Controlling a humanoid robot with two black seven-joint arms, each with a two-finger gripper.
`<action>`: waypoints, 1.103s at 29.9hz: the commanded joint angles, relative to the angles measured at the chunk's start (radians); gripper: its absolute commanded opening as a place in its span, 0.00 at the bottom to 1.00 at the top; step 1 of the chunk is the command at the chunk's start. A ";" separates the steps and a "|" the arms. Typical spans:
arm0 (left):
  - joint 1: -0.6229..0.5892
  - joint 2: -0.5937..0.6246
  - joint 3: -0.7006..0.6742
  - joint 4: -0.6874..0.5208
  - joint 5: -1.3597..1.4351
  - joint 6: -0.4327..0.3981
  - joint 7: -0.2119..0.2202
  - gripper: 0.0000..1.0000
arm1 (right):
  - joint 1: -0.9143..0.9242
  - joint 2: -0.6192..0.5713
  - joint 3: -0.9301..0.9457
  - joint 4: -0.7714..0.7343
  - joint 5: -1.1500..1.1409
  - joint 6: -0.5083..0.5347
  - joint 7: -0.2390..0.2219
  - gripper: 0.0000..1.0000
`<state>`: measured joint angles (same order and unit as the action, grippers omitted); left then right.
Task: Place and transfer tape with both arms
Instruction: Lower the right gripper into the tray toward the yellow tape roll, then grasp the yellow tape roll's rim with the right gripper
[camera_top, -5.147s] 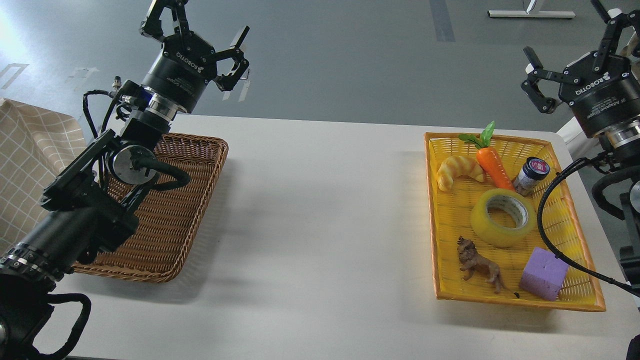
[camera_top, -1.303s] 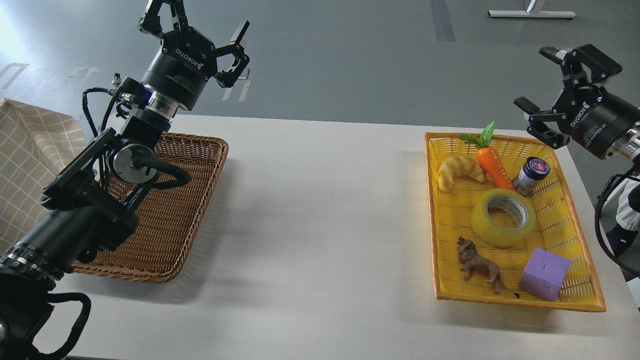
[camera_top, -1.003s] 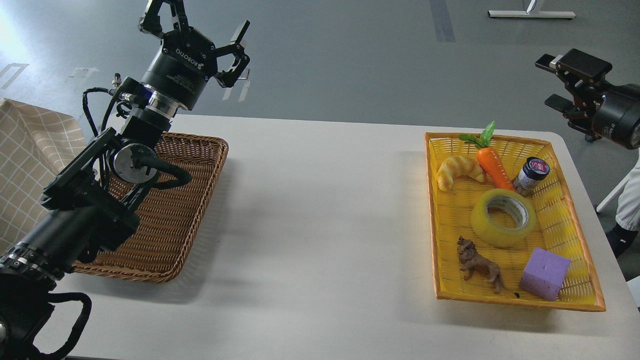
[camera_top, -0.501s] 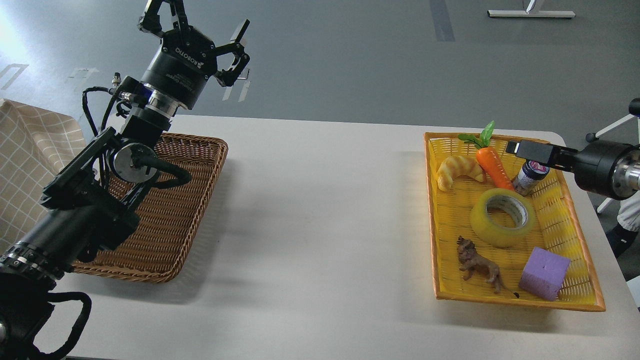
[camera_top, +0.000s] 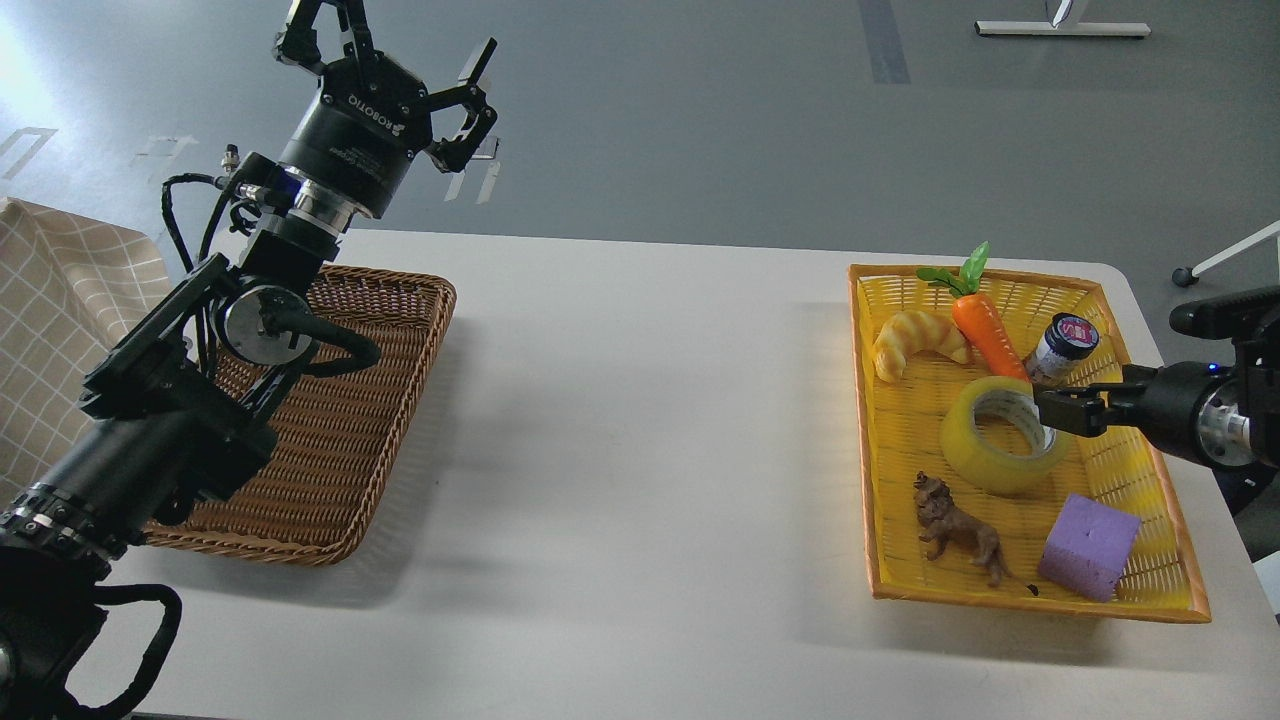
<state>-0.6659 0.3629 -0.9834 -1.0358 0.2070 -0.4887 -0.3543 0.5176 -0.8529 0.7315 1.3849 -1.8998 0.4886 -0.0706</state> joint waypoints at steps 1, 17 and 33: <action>0.000 -0.001 0.000 -0.001 0.000 0.000 0.000 0.98 | -0.014 0.017 0.000 -0.027 -0.010 0.000 -0.001 0.95; 0.002 -0.002 -0.001 -0.001 0.000 0.000 0.000 0.98 | -0.016 0.103 0.000 -0.112 -0.035 0.000 -0.015 0.90; 0.003 -0.007 -0.001 0.000 0.000 0.000 0.000 0.98 | -0.016 0.156 -0.001 -0.156 -0.067 0.000 -0.017 0.70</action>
<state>-0.6627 0.3575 -0.9849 -1.0357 0.2070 -0.4887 -0.3544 0.5015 -0.7014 0.7317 1.2351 -1.9662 0.4886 -0.0876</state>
